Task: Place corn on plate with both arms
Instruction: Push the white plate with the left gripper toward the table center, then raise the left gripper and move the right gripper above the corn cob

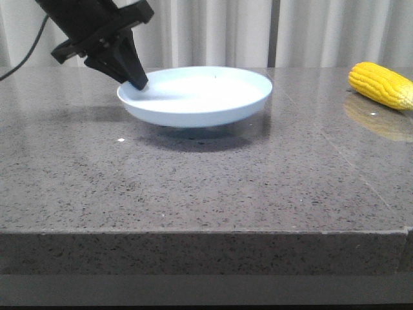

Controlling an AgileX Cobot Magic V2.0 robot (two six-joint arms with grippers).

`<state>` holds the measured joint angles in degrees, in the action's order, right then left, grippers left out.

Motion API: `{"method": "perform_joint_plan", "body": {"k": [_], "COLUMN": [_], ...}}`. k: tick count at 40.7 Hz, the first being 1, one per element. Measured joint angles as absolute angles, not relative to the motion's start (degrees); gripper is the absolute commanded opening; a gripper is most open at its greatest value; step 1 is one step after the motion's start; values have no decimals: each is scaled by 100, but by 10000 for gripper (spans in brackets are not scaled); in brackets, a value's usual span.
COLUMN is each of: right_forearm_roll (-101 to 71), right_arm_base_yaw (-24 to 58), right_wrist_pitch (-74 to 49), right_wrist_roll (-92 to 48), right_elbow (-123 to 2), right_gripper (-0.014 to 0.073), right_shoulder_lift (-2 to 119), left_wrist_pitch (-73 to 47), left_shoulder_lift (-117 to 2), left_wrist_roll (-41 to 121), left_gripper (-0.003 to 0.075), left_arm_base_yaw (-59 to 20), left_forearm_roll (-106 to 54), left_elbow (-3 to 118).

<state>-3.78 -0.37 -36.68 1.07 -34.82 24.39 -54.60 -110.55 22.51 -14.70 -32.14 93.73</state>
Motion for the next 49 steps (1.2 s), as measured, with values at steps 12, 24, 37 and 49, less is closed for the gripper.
{"method": "perform_joint_plan", "body": {"k": [12,24,37,49], "right_forearm_roll": [-378,-378,-367,-358], "right_arm_base_yaw": [-37,-37,-37,-37], "right_wrist_pitch": [-3668,-3668,-3668,-3668], "right_wrist_roll": [107,107,107,107], "right_elbow": [-3482,-3482,-3482,-3482], "right_gripper": [542,542,542,542], "right_shoulder_lift": [2439,2439,2439,2439], "left_wrist_pitch": [-5427,-5809,-6448,-6769], "left_shoulder_lift": [-11121,-10865,-9415,-8136], "left_wrist_roll": [2251,2251,2113,633], "left_gripper": [388,430,430,430], "left_arm_base_yaw": [-1475,-1485,-2537,-3953], "left_forearm_roll": [-2961,-2720,-1660,419], "left_elbow": [9386,9700,9981,9439]}}
